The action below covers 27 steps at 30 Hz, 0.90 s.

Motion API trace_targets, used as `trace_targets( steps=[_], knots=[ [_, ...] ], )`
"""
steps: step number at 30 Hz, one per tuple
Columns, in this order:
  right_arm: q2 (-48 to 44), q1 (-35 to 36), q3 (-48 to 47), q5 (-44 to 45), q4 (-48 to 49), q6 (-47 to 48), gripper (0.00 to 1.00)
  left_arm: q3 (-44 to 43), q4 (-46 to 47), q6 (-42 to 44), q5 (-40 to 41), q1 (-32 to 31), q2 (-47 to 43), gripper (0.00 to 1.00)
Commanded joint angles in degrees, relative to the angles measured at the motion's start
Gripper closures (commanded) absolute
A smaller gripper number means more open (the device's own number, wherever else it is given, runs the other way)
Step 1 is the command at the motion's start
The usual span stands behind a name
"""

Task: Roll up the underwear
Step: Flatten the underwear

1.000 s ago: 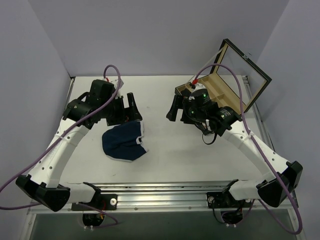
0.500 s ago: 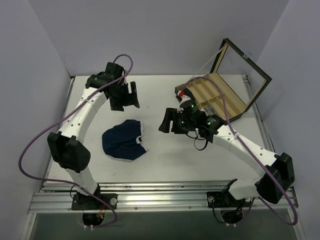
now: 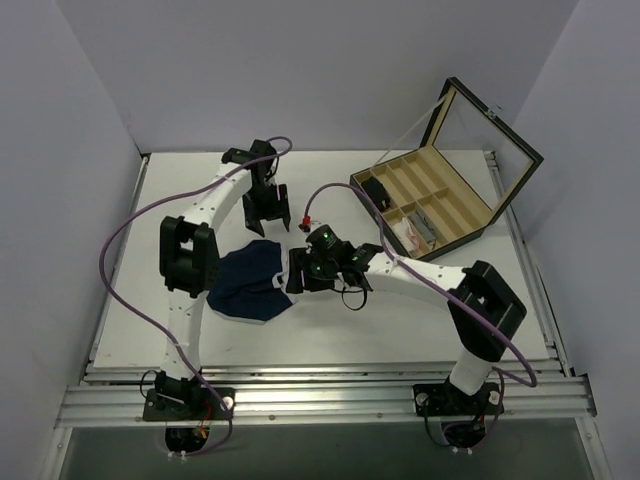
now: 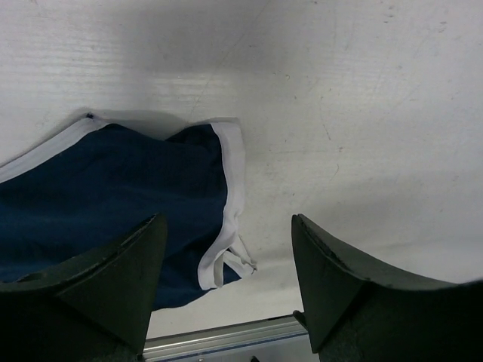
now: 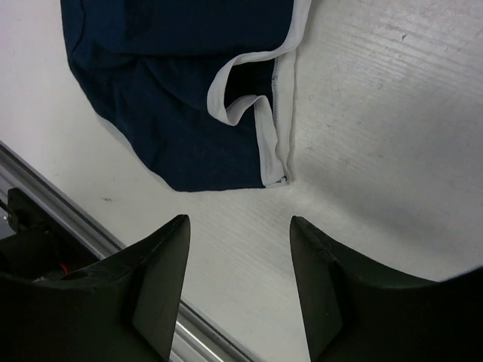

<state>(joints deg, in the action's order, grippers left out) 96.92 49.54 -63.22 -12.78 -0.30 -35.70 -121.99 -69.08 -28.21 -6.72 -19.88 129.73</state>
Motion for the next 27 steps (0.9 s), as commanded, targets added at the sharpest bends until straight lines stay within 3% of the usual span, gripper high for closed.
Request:
trace_targets(
  steps=[1,5,14,21,24,27],
  knots=[
    [1.68,-0.14,-1.73,-0.15,3.98,1.34,0.49,-3.43,-2.03,-2.20,-1.98,0.10,1.75,0.25],
    [3.53,-0.14,-0.85,-0.32,5.13,2.13,0.55,-3.16,-2.29,-5.45,-3.03,0.10,4.38,0.28],
    [8.28,0.47,0.29,-2.43,7.50,2.66,0.55,-1.84,-2.11,-6.95,-1.98,0.19,6.84,0.32],
    [12.23,0.82,0.64,-2.69,8.29,3.18,0.58,-1.49,-2.55,-6.34,-0.93,0.19,8.61,0.42],
    [12.76,1.00,1.26,-2.26,8.47,3.10,0.62,-1.06,-2.64,-6.42,-0.49,0.19,8.96,0.51],
    [12.41,1.09,2.49,-1.90,9.17,2.66,0.68,-0.70,-2.38,-6.51,0.04,0.37,9.13,0.72]
  ],
)
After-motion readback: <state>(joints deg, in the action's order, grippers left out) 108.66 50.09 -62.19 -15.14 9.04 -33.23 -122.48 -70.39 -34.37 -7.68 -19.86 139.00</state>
